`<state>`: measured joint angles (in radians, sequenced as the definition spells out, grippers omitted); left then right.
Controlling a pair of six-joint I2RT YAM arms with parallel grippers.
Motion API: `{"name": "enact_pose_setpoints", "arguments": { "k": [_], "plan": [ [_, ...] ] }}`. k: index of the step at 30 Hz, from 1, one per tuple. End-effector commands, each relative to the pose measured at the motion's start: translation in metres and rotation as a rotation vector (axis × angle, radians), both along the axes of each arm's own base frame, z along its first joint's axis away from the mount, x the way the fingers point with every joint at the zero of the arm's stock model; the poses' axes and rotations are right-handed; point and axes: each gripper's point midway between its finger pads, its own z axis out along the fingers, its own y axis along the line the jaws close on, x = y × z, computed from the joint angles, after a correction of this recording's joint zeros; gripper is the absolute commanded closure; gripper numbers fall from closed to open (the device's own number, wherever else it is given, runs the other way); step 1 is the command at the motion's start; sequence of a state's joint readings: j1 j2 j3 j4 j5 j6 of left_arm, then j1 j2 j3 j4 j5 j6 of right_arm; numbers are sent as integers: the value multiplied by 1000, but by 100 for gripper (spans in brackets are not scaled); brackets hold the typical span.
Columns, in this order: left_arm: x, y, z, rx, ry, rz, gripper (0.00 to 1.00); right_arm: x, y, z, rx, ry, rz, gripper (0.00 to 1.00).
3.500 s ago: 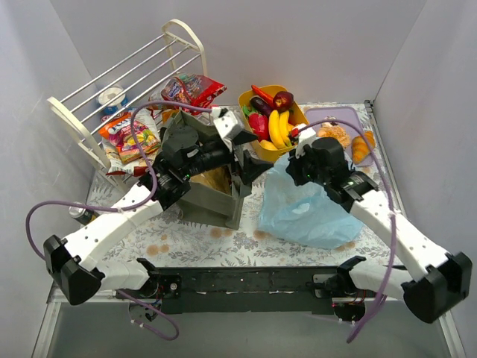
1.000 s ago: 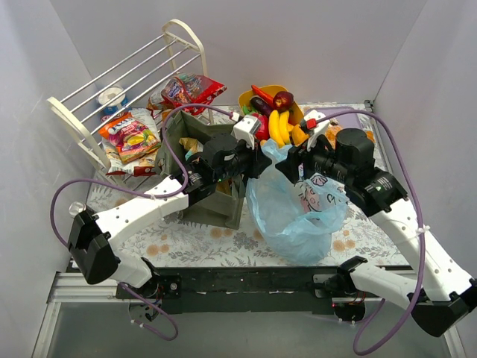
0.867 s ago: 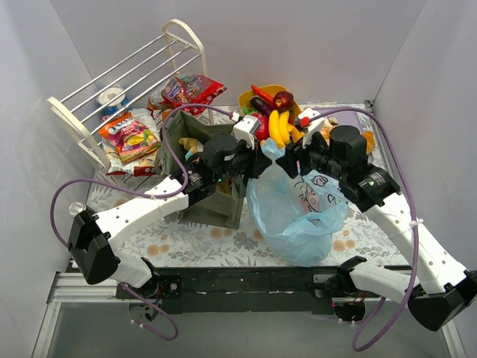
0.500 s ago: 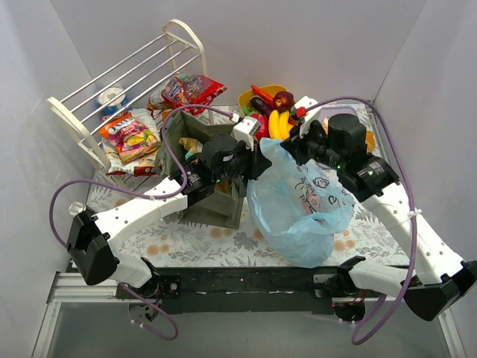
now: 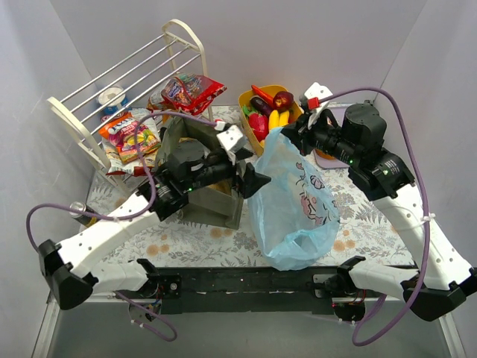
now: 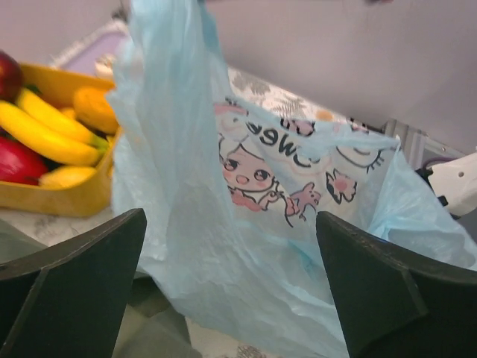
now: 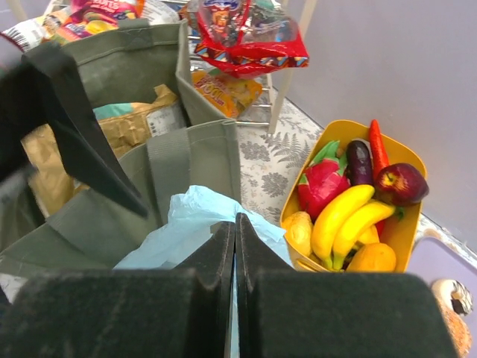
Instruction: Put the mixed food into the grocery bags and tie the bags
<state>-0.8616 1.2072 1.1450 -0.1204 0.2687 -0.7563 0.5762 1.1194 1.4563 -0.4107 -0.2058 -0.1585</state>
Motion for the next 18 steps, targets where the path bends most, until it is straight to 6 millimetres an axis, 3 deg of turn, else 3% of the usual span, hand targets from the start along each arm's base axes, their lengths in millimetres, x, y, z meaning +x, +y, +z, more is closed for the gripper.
{"name": "enact_pose_setpoints", "arguments": {
  "k": [1,7,8,13,18],
  "plan": [
    [-1,29,51,-65,-201,62,2,-22,11,14,42,-48,129,99],
    [-2,11,61,-162,-225,-20,2,-43,26,9,98,18,260,99],
    [1,4,54,-160,-211,-37,2,-44,28,9,104,22,269,99],
    [1,-18,55,-214,-212,-123,2,-49,29,11,136,47,282,99],
    [11,-25,57,-280,-228,-107,2,-52,34,8,171,93,300,99]
  ]
}}
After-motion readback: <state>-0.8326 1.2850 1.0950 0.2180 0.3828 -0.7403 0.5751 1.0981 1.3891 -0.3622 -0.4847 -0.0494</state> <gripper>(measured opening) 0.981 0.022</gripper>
